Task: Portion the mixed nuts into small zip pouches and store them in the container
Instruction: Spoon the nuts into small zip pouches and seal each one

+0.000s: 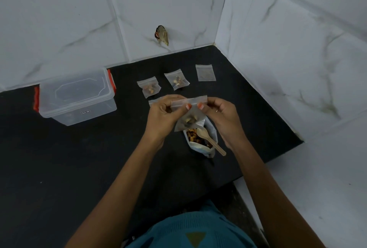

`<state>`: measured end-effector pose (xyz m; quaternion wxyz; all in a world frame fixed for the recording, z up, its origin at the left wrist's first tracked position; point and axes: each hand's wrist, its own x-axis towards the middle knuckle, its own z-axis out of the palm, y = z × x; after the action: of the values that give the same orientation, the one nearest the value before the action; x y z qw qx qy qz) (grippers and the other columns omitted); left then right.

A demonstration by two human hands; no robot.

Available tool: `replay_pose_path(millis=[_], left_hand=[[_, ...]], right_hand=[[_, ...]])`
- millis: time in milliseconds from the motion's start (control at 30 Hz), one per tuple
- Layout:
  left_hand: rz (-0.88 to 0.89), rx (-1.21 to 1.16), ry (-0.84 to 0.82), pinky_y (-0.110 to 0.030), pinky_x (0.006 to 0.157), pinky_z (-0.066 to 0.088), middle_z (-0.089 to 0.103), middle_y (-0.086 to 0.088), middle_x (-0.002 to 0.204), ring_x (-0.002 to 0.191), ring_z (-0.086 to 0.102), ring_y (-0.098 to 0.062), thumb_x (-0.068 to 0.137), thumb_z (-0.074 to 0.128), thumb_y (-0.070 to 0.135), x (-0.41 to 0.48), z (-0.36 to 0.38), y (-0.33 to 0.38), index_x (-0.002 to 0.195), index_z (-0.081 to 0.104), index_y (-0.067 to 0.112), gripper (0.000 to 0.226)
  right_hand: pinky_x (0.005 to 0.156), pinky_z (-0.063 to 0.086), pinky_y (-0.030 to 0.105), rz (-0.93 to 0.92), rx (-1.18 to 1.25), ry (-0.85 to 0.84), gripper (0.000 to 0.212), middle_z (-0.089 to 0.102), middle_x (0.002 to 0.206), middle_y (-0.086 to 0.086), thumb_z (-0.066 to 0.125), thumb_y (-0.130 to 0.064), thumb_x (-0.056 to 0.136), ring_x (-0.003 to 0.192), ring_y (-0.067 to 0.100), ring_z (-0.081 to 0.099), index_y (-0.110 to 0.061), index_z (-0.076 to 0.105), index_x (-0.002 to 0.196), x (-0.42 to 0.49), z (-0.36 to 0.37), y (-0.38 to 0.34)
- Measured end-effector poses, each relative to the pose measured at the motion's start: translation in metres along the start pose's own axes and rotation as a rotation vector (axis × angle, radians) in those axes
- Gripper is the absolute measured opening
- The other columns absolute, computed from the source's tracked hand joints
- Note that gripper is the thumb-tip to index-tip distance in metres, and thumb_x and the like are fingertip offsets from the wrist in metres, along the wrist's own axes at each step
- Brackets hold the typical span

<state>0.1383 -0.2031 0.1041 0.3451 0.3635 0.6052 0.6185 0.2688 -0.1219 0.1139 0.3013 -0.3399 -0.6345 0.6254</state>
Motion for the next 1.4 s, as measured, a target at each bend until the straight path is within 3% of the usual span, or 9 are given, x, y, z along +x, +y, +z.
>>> replay_pose_path(millis=[167, 267, 367, 600, 733, 967, 1133, 1267, 1400], left_hand=[[0.018, -0.03, -0.042, -0.02, 0.076, 0.053, 0.066, -0.001, 0.098, 0.09, 0.065, -0.008, 0.083, 0.062, 0.007, -0.001, 0.004, -0.003, 0.097, 0.065, 0.008, 0.015], [0.0, -0.056, -0.041, -0.016, 0.077, 0.052, 0.068, 0.003, 0.096, 0.09, 0.066, -0.003, 0.085, 0.058, 0.005, -0.002, 0.004, -0.004, 0.099, 0.065, 0.012, 0.017], [0.001, -0.021, 0.044, -0.015, 0.077, 0.05, 0.068, 0.007, 0.09, 0.087, 0.064, 0.002, 0.087, 0.057, 0.007, -0.001, 0.0, -0.006, 0.09, 0.066, 0.016, 0.013], [-0.018, -0.017, 0.09, -0.031, 0.083, 0.053, 0.065, -0.002, 0.095, 0.095, 0.062, -0.015, 0.088, 0.056, 0.011, 0.007, 0.0, -0.01, 0.085, 0.064, 0.014, 0.009], [-0.058, -0.085, 0.068, -0.033, 0.082, 0.055, 0.067, 0.005, 0.09, 0.091, 0.064, -0.011, 0.088, 0.055, 0.01, 0.01, 0.003, -0.014, 0.083, 0.063, 0.015, 0.011], [-0.143, -0.185, 0.023, -0.03, 0.081, 0.056, 0.068, 0.001, 0.093, 0.09, 0.067, -0.012, 0.091, 0.05, 0.012, 0.021, 0.012, -0.025, 0.098, 0.061, 0.015, 0.013], [-0.186, -0.053, -0.082, -0.021, 0.075, 0.055, 0.063, 0.003, 0.101, 0.096, 0.064, -0.009, 0.083, 0.062, 0.007, 0.044, 0.016, -0.035, 0.121, 0.043, 0.025, 0.046], [-0.205, 0.007, -0.063, -0.014, 0.068, 0.053, 0.059, 0.001, 0.104, 0.092, 0.062, -0.004, 0.08, 0.063, -0.002, 0.076, 0.018, -0.041, 0.124, 0.035, 0.029, 0.061], [-0.251, 0.014, -0.001, -0.02, 0.07, 0.056, 0.057, -0.001, 0.107, 0.096, 0.061, -0.01, 0.08, 0.062, -0.004, 0.112, 0.018, -0.053, 0.137, 0.027, 0.02, 0.071]], right_hand=[[0.069, 0.05, 0.011, -0.037, -0.104, 0.024, 0.008, 0.065, 0.088, -0.002, 0.06, -0.008, 0.084, 0.08, -0.001, 0.063, -0.013, 0.065, 0.088, 0.003, 0.001, 0.002], [0.064, 0.048, 0.008, -0.041, -0.076, 0.063, 0.015, 0.062, 0.086, -0.006, 0.056, -0.004, 0.086, 0.076, -0.007, 0.061, -0.018, 0.061, 0.083, 0.005, 0.002, 0.004], [0.068, 0.05, 0.013, -0.024, -0.074, 0.08, 0.014, 0.062, 0.089, -0.007, 0.057, -0.007, 0.086, 0.083, 0.001, 0.061, -0.02, 0.061, 0.085, 0.007, -0.002, 0.006], [0.073, 0.055, 0.021, 0.104, 0.147, 0.051, 0.012, 0.067, 0.098, 0.0, 0.056, -0.013, 0.087, 0.091, 0.01, 0.066, -0.015, 0.064, 0.096, 0.013, -0.009, 0.013], [0.078, 0.055, 0.026, 0.074, 0.079, 0.094, 0.014, 0.064, 0.097, -0.001, 0.053, -0.006, 0.089, 0.095, 0.012, 0.063, -0.015, 0.064, 0.091, 0.021, -0.01, 0.018], [0.085, 0.052, 0.034, 0.143, 0.095, 0.184, 0.012, 0.065, 0.092, 0.004, 0.054, -0.007, 0.088, 0.094, 0.019, 0.063, -0.012, 0.065, 0.088, 0.042, -0.011, 0.031], [0.087, 0.052, 0.039, 0.215, 0.1, 0.147, 0.015, 0.065, 0.101, 0.007, 0.047, -0.018, 0.094, 0.097, 0.02, 0.063, -0.015, 0.061, 0.098, 0.067, -0.014, 0.042], [0.072, 0.052, 0.021, 0.255, 0.011, 0.01, 0.025, 0.058, 0.114, 0.002, 0.05, -0.019, 0.093, 0.101, 0.012, 0.06, -0.015, 0.052, 0.118, 0.097, -0.019, 0.044], [0.068, 0.048, 0.018, 0.246, -0.124, -0.055, 0.037, 0.051, 0.117, -0.004, 0.053, -0.008, 0.09, 0.104, 0.011, 0.055, -0.018, 0.045, 0.125, 0.134, -0.021, 0.049]])
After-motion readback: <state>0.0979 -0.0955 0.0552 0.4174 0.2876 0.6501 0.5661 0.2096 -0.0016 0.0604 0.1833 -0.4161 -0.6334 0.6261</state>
